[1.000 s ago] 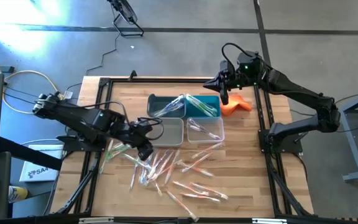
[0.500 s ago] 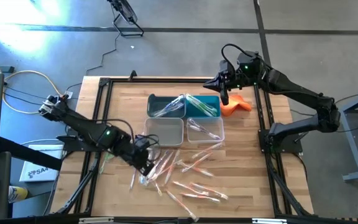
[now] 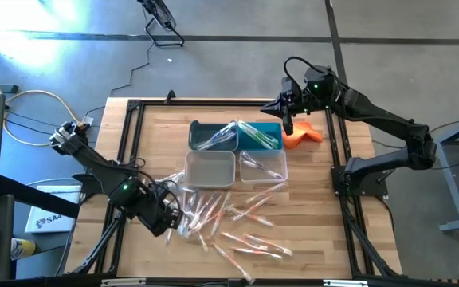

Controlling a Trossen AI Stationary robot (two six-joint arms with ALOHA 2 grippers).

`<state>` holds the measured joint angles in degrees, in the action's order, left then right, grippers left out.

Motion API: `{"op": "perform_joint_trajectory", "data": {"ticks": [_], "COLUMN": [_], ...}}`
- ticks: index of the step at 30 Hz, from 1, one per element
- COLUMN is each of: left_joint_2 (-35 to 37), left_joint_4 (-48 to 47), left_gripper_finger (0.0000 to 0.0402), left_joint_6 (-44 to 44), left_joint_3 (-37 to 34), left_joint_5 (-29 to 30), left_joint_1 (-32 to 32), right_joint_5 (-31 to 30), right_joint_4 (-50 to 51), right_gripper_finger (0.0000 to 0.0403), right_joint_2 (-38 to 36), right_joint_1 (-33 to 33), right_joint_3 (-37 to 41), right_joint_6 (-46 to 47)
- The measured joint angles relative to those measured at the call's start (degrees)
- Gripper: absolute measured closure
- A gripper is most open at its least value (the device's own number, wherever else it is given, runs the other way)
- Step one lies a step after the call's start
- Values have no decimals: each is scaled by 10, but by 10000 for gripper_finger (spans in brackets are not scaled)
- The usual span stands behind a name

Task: Pick & Place Toothbrushes
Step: Put the purple toothbrush into the transparent bin

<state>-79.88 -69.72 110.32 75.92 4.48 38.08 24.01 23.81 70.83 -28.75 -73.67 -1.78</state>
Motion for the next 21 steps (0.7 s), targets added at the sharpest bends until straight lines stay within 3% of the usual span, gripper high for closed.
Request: {"op": "perform_joint_trajectory", "data": {"ticks": [4, 12, 21], "left_joint_2": [0, -2, -20], "left_joint_4": [-26, -19, 12], "left_gripper_finger": [346, 340, 250], "left_joint_6": [47, 43, 40], "left_joint_3": [0, -4, -60], "left_joint_5": [-6, -11, -54], "left_joint_1": [-1, -2, -2], "right_joint_5": [0, 0, 0], "right_joint_4": [0, 0, 0], "right_gripper_finger": [398, 398, 398], "right_joint_2": [0, 0, 0], "right_joint_1": [0, 0, 0], "right_joint_3": [0, 0, 0], "right_joint_6": [0, 3, 4]}}
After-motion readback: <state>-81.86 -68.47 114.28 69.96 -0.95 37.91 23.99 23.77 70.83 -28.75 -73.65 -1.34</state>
